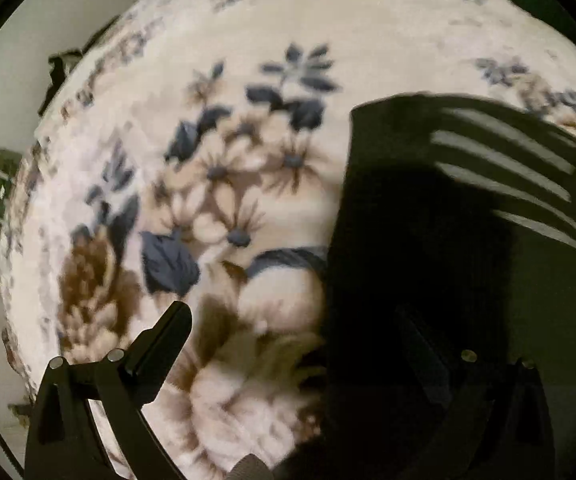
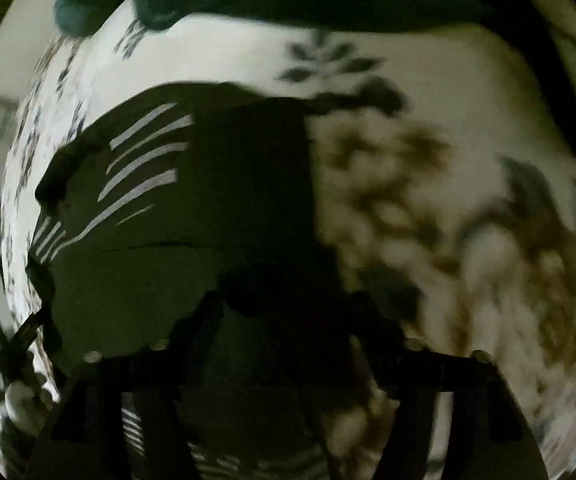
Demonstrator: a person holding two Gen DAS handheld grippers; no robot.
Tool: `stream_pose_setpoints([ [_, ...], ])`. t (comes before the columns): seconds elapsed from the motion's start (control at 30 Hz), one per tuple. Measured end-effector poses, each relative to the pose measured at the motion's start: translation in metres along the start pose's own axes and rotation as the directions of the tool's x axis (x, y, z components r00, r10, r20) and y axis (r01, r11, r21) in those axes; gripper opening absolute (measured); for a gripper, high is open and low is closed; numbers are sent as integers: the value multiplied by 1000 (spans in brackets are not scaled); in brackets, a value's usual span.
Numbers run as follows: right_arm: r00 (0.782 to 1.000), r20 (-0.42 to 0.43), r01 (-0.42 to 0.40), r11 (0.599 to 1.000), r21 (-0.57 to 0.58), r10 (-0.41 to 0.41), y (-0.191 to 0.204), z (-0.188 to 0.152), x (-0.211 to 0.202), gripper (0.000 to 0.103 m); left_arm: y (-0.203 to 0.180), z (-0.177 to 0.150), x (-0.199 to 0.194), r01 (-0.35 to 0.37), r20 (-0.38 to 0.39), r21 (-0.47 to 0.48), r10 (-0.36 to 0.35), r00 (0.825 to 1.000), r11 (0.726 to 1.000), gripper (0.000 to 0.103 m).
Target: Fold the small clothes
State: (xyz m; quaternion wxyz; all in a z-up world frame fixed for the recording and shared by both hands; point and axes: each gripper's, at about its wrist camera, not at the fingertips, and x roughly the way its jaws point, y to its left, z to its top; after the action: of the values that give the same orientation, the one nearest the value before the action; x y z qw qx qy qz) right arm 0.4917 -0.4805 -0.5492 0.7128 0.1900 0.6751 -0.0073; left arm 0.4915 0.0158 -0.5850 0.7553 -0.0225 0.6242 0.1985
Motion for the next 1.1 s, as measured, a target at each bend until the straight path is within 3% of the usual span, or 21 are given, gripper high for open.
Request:
stream_pose_setpoints([
  [0.07, 996, 71, 54, 995, -87, -48, 12, 0, -11, 27, 5, 6, 3, 15, 4, -27, -15, 1000, 1000, 103],
  [0.17, 994, 44, 103, 988, -117, -99, 11, 1, 0, 28, 14, 11, 8, 41, 2, -60, -41, 999, 997, 103],
  [0.27, 990, 39, 137, 986, -94, -134, 7, -4, -6, 53, 16, 8, -8, 35, 38, -27, -34, 999, 999, 103],
  [0.3, 988, 37, 150, 984, -94, -147, 8, -8, -11, 67, 14, 1, -22, 34, 69, 5, -34, 997, 999, 103],
  [0.33, 990, 39, 136, 987, -89, -133, 8, -15, -21, 74, 14, -3, -29, 38, 79, 24, -40, 996, 999, 103],
  [0.4, 992, 38, 119, 991, -66, -116, 6, -29, -42, 81, 11, -24, -59, 64, 107, 75, -72, 992, 995, 103],
  [0.57, 996, 13, 94, 991, -93, -93, -1, -74, -104, 82, -10, -84, -120, 126, 141, 170, -151, 979, 977, 103],
  [0.7, 994, -35, 97, 981, -168, -105, -10, -108, -141, 82, -46, -154, -165, 231, 69, 219, -252, 965, 948, 103],
  [0.77, 991, -64, 100, 975, -198, -115, -11, -112, -148, 82, -71, -205, -181, 287, -7, 257, -295, 955, 923, 103],
  [0.87, 986, -124, 79, 971, -225, -109, -36, -119, -160, 82, -109, -267, -190, 321, -109, 299, -302, 947, 899, 103],
  [0.93, 984, -156, 53, 972, -227, -90, -49, -117, -159, 82, -142, -321, -186, 350, -208, 317, -296, 932, 881, 103],
  [1.03, 983, -175, 19, 974, -228, -60, -72, -101, -149, 82, -180, -374, -179, 378, -288, 326, -290, 913, 867, 103],
  [1.1, 985, -170, -15, 977, -214, -22, -78, -82, -134, 82, -208, -408, -166, 374, -322, 353, -265, 909, 858, 103],
])
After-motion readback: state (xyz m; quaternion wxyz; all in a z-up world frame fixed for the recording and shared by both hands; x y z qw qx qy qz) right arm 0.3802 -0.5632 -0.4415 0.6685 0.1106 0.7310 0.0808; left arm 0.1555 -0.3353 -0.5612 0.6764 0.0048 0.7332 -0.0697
